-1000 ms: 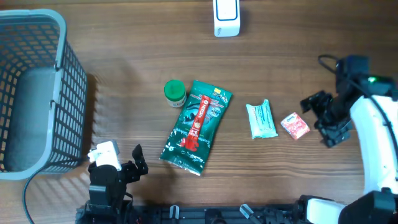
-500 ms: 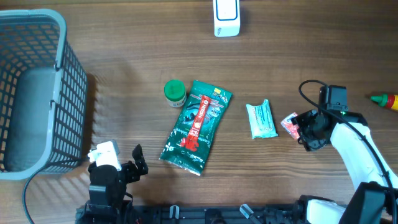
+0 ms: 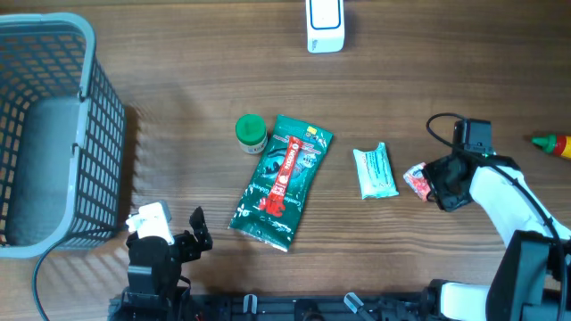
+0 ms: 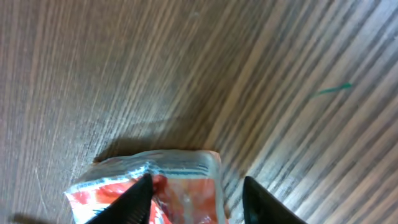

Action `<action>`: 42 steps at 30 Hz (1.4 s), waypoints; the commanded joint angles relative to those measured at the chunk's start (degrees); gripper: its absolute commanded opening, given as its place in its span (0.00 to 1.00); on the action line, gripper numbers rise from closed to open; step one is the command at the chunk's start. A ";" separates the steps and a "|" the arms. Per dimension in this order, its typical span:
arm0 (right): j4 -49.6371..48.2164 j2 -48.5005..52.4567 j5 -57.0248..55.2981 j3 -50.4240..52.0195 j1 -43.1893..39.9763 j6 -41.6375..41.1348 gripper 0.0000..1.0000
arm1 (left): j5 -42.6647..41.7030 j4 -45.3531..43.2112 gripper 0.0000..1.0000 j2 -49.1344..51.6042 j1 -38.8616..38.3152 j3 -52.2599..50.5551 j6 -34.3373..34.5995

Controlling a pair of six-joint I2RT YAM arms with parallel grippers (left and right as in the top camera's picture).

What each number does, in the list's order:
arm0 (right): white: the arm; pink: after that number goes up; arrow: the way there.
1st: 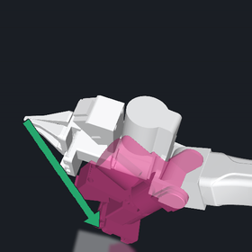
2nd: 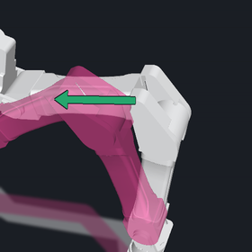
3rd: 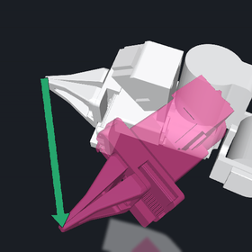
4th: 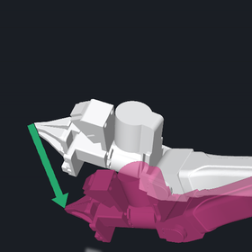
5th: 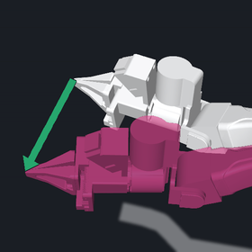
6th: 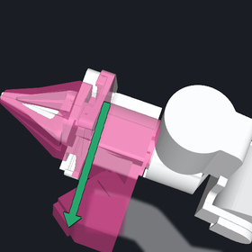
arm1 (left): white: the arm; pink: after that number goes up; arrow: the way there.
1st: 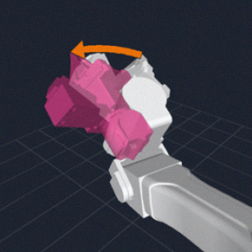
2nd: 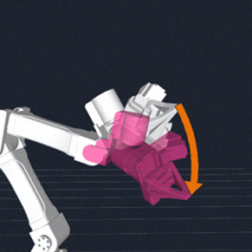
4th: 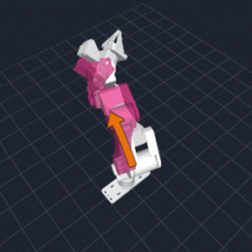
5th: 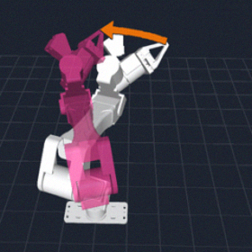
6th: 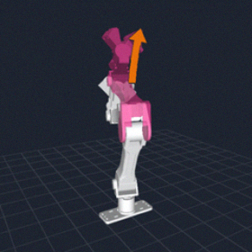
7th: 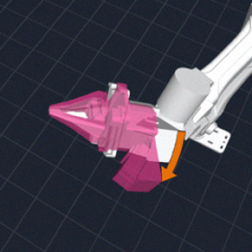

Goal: Scan the item barcode
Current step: 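Move the right gripper to the orange tissue pack and grasp it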

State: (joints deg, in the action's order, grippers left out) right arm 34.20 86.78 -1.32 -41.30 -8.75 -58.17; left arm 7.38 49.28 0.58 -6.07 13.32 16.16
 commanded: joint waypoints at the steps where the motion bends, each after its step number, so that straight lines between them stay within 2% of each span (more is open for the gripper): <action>1: -0.26 4.66 0.09 0.72 0.07 -0.13 0.20 | -0.28 -0.15 1.00 -0.20 -0.31 -0.15 -0.76; 3: -0.15 4.61 0.94 0.66 0.07 0.00 0.06 | -0.28 -0.15 1.00 -0.20 -0.31 -0.15 -0.76; 4: 0.15 4.17 3.23 0.42 0.04 1.25 0.04 | -0.28 -0.15 1.00 -0.20 -0.31 -0.15 -0.76; 7: 5.55 2.05 13.27 -3.67 0.07 4.72 0.04 | -0.28 -0.15 1.00 -0.20 -0.31 -0.15 -0.76; 13: 25.44 -1.86 34.53 -14.95 0.04 17.64 0.04 | -0.28 -0.15 1.00 -0.20 -0.31 -0.15 -0.76; 15: 30.86 -1.88 39.21 -16.33 0.07 19.61 0.04 | -0.28 -0.15 1.00 -0.20 -0.31 -0.15 -0.76; 23: 48.06 -3.02 42.40 -16.39 0.17 23.65 0.04 | -0.28 -0.15 1.00 -0.20 -0.31 -0.15 -0.76; 26: 46.60 -6.32 42.16 -16.39 0.94 18.58 0.04 | -0.28 -0.15 1.00 -0.20 -0.31 -0.15 -0.76; 29: 39.76 -11.39 36.09 -16.37 5.55 4.35 0.04 | -0.28 -0.15 1.00 -0.20 -0.31 -0.15 -0.76; 36: 27.04 -13.81 31.28 -16.35 28.74 -18.08 0.04 | -0.28 -0.15 1.00 -0.20 -0.31 -0.15 -0.76; 40: 26.43 -13.84 31.15 -16.35 34.12 -20.81 0.04 | -0.28 -0.15 1.00 -0.20 -0.31 -0.15 -0.76; 42: 26.18 -13.84 30.95 -16.35 34.62 -19.26 0.04 | -0.28 -0.15 1.00 -0.20 -0.31 -0.15 -0.76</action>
State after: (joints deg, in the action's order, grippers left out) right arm 60.75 73.30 31.33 -57.17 24.99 -75.18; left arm 7.38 49.28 0.58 -6.07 13.32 16.16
